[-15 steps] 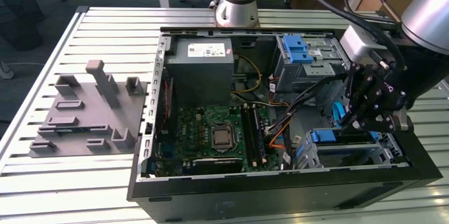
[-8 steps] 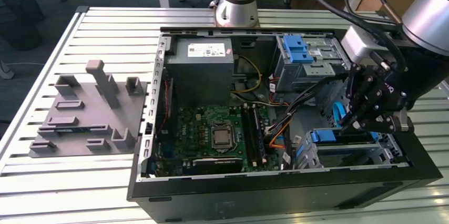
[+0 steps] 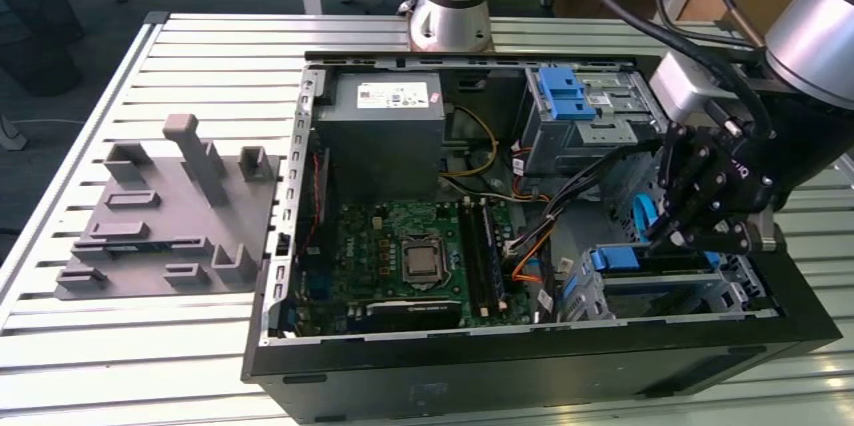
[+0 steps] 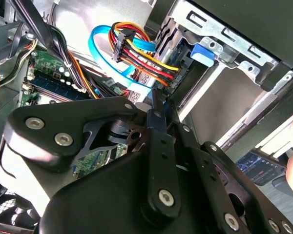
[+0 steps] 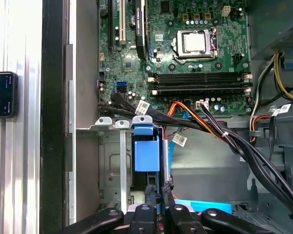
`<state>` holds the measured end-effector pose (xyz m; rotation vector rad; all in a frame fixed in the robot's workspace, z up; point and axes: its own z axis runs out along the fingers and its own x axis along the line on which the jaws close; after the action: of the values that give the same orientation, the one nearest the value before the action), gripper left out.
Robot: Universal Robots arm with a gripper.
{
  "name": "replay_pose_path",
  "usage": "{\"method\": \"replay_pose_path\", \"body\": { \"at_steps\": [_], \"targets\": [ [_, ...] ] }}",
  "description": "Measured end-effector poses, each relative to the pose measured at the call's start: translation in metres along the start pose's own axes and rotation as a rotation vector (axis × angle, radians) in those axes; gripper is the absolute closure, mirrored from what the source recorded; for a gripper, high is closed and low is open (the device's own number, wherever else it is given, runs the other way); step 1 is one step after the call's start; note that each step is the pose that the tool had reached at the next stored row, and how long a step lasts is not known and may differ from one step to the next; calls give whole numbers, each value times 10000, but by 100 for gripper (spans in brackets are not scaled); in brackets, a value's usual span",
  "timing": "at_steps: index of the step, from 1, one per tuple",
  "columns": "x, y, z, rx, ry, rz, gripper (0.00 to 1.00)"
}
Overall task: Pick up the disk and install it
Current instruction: 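Insert the second disk wire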
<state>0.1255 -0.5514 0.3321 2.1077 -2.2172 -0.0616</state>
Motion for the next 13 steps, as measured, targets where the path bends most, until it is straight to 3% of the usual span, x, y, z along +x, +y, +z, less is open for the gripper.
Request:
{"method": "replay_pose_path", "body": {
  "at_steps": [13],
  "targets": [
    [9, -4, 28, -2, -35, -4, 82]
  ]
}}
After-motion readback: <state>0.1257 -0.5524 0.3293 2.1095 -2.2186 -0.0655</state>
